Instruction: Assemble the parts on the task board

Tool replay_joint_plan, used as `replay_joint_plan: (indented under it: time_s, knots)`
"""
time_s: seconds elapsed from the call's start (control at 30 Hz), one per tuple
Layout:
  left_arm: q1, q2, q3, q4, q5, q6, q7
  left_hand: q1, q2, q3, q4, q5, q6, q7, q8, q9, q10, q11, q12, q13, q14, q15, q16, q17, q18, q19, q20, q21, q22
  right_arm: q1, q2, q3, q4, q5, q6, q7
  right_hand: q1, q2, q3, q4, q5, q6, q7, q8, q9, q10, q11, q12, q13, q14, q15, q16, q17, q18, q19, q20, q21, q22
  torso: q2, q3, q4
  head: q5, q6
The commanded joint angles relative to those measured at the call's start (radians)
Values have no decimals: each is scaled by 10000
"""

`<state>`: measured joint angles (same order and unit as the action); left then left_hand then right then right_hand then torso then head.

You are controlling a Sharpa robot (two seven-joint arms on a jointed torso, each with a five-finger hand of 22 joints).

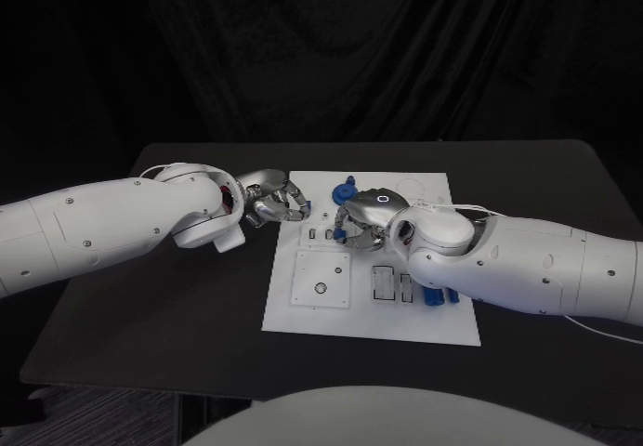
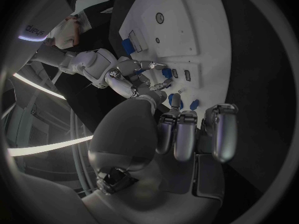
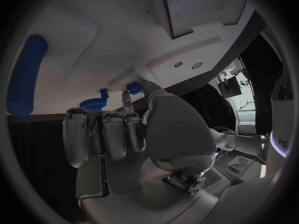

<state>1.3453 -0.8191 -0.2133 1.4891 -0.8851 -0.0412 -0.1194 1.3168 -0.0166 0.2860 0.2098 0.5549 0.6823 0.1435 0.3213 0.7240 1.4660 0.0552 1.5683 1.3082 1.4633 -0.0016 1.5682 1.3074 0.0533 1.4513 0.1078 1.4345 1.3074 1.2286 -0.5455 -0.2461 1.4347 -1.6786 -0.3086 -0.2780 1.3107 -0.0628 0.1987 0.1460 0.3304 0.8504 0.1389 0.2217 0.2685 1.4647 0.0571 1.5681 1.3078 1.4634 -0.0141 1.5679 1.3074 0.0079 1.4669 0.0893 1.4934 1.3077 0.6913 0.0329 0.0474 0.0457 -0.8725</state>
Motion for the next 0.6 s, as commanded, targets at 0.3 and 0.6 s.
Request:
replay_joint_plan:
  time_s: [0.3, 0.6]
  knots:
    - [-58, 75, 7, -19, 13, 206, 107, 48, 27, 26, 29, -69, 128, -4, -75, -79, 1048, 74, 25, 2626, 1075, 63, 26, 2634, -44, -1, 61, -93, 1447, -48, 83, -9, -80, -154, -50, 93, 346, 49, 346, -642, 1098, 526, -174, 439, 323, 1061, -124, 27, 2630, 1074, -95, 29, 2634, 151, 661, -39, -63, 2327, 2, 20, -7, -1, -1]
    - [-132, 138, 7, -66, 13, 213, 140, 53, 41, 29, 28, -88, 180, -12, -77, -118, 1048, 68, 25, 2626, 1075, 59, 26, 2634, -42, -7, 60, -102, 1444, -74, 66, -9, -105, -288, -60, 216, 440, 78, 489, -1063, 1335, 1052, -414, 960, 812, 1061, -338, 27, 2630, 1074, -276, 29, 2634, 149, 664, -202, -57, 2331, 2, 16, -2, -7, -1]
